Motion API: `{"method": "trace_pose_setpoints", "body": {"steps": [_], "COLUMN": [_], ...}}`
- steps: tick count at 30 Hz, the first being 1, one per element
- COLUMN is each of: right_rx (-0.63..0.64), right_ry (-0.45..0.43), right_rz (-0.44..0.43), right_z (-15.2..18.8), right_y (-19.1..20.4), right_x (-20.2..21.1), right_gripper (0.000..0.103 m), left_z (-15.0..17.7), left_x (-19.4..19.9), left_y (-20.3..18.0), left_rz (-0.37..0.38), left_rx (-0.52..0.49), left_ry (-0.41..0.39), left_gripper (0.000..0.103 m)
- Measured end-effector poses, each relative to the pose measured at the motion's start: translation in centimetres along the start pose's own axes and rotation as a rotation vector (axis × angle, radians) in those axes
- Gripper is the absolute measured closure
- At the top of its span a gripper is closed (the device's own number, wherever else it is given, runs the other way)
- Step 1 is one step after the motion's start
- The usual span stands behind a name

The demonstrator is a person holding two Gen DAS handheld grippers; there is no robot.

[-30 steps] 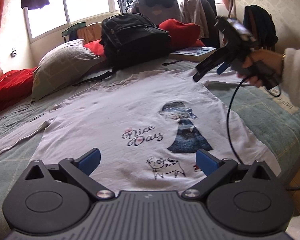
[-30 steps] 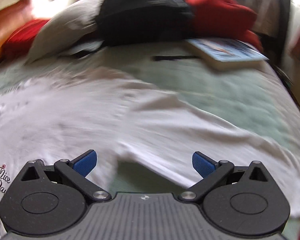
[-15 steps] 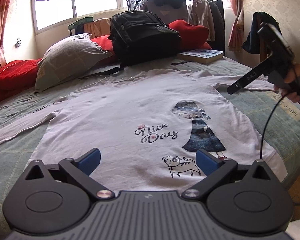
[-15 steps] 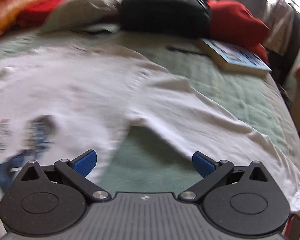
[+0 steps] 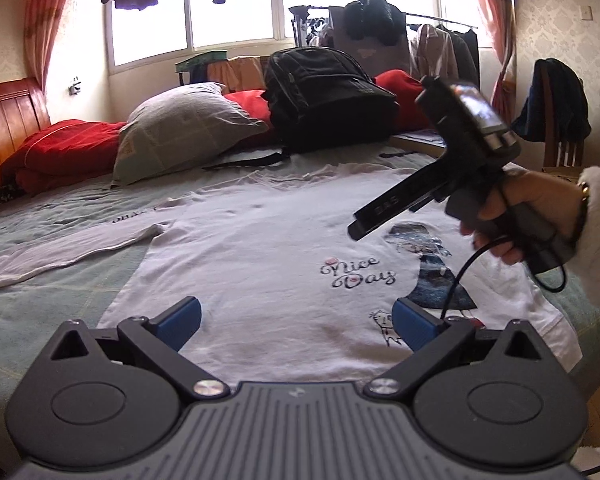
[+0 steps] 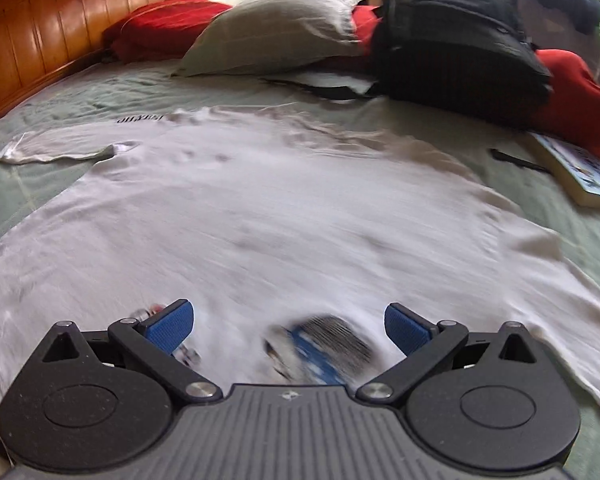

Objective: Fold clothes
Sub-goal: 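Lift the right gripper and move it back over the shirt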

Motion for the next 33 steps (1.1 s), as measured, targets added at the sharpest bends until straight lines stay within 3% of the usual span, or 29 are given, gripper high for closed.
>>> {"method": "trace_pose_setpoints", "body": {"steps": [6, 10, 17, 28, 33], "right_rx": [-0.041, -0.038, 0.002, -0.010, 0.004], "right_ry": [0.049, 0.055, 0.062, 0.110, 0.097], "right_rz": [-0.028, -0.021, 0.005, 0.017, 0.016], "right_z": [0.6, 1.2, 4.1, 11.9, 10.4], "right_y": [0.7, 1.0, 2.0, 3.1, 4.1], "right_x": [-2.7, -2.4, 1.5, 10.1, 10.7], "right_gripper": [0.000, 0.000, 0.000, 0.000, 0.000], "left_z": [0.1, 0.2, 0.3, 0.4, 0.2], "left_x": [0.0, 0.1, 0.5, 1.0, 1.4], "left_y": [0.9, 1.0, 0.4, -0.1, 0.7], "left_rz": [-0.020, -0.021, 0.002, 0.014, -0.016], "left_rx": [0.014, 0.018, 0.009, -0.002, 0.002], "left_ry": [-0.005, -0.008, -0.020, -0.027, -0.035], "left_gripper": [0.002, 0.002, 0.002, 0.002, 0.002]}}
Point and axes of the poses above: each gripper's, at about its wrist camera, not at the fingertips, and x roughly against the way its jaws point, y to its left, z to its underside, the point moved 5 cm from there along -x, roughly the way its jaws point, and after that the axes turned 11 degrees about -y, right-handed, at the moved point
